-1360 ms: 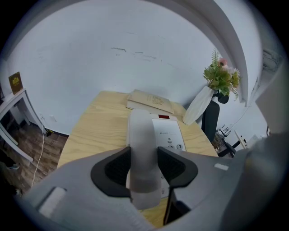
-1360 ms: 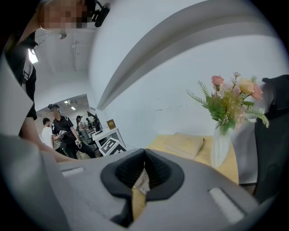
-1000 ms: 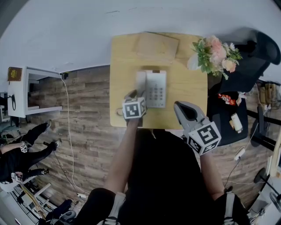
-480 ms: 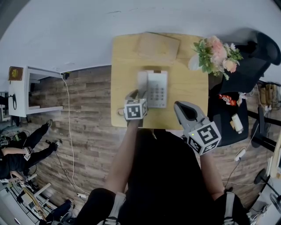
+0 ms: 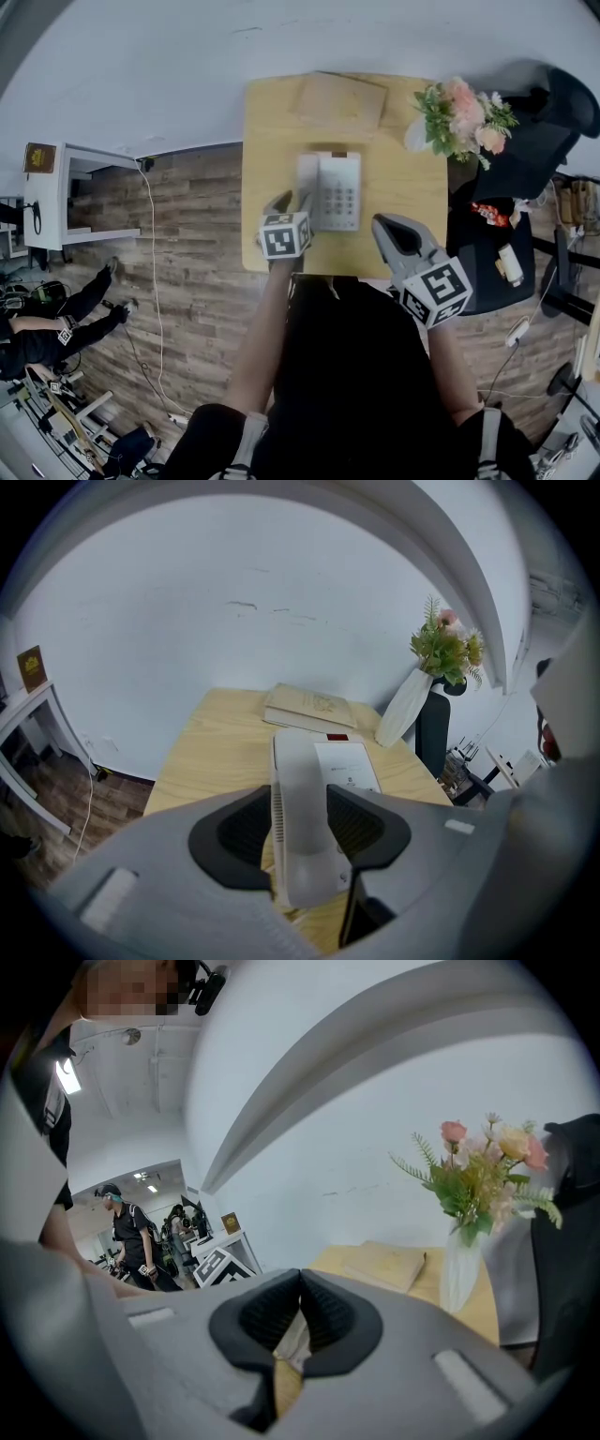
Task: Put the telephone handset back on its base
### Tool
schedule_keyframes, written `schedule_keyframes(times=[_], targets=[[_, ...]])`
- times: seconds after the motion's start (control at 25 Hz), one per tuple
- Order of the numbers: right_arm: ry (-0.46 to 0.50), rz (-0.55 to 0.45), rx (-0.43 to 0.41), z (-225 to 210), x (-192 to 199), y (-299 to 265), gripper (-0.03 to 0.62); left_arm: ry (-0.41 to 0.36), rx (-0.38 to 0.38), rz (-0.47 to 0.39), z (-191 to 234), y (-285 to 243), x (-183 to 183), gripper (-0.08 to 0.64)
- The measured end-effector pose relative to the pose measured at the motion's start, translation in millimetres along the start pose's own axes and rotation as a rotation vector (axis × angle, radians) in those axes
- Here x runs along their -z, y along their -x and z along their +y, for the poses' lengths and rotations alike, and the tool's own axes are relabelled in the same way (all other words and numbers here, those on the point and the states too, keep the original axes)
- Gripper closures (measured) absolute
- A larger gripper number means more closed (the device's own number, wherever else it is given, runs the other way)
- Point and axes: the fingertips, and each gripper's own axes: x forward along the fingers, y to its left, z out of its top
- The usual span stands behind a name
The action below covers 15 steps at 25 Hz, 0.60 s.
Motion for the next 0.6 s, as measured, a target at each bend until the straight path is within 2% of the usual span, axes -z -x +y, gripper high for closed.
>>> schedule_keyframes(times=[0.32,0.6], targets=[[0.014,-0.038,-0.001,-3,-13,1,0.589,-0.014,0.002,-0.07,-5,27,-29,0.393],[0.047,-0.081,-0.006,-2,-34,0,0.589,-0.04,0.018,-0.178,-15,67,-65,0.427]])
